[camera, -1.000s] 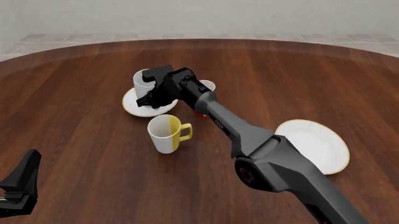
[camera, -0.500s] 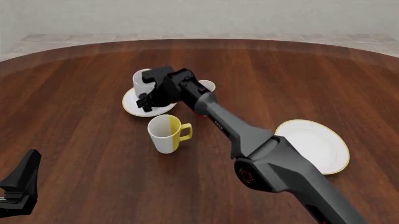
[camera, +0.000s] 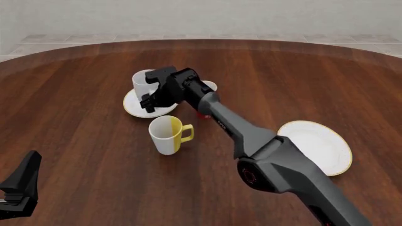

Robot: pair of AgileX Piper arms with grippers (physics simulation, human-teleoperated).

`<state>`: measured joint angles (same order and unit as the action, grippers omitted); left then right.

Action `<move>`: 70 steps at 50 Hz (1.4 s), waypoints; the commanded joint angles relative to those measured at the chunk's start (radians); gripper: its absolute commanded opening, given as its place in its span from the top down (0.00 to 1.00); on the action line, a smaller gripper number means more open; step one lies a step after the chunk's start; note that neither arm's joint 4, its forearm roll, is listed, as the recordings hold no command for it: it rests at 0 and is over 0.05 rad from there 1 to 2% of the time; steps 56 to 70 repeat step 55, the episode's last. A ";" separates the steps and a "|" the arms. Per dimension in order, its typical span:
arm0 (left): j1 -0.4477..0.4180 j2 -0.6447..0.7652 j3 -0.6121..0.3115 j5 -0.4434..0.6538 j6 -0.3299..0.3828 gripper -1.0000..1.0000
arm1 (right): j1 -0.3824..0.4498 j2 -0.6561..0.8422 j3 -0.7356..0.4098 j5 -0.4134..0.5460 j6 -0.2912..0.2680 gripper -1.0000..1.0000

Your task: Put the white mug on the left plate.

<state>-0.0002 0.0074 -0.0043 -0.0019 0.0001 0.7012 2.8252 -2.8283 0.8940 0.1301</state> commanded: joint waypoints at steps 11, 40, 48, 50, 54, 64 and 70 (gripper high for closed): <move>0.000 0.000 0.000 0.000 0.000 0.00 | -0.001 -0.090 -0.002 0.031 -0.016 0.00; 0.000 0.000 0.000 0.000 0.000 0.00 | 0.002 -0.870 0.981 -0.370 -0.072 0.00; 0.000 0.000 0.000 0.000 0.000 0.00 | -0.020 -1.064 1.175 -0.441 -0.066 0.00; 0.000 0.000 0.000 0.000 0.000 0.00 | -0.023 -1.103 1.218 -0.454 -0.064 0.00; 0.000 0.000 0.000 0.000 0.000 0.00 | -0.031 -1.177 1.290 -0.473 -0.067 0.00; 0.000 0.000 0.000 0.000 0.000 0.00 | -0.033 -1.205 1.316 -0.480 -0.071 0.00; 0.000 0.000 0.000 0.000 0.000 0.00 | -0.033 -1.205 1.316 -0.480 -0.071 0.00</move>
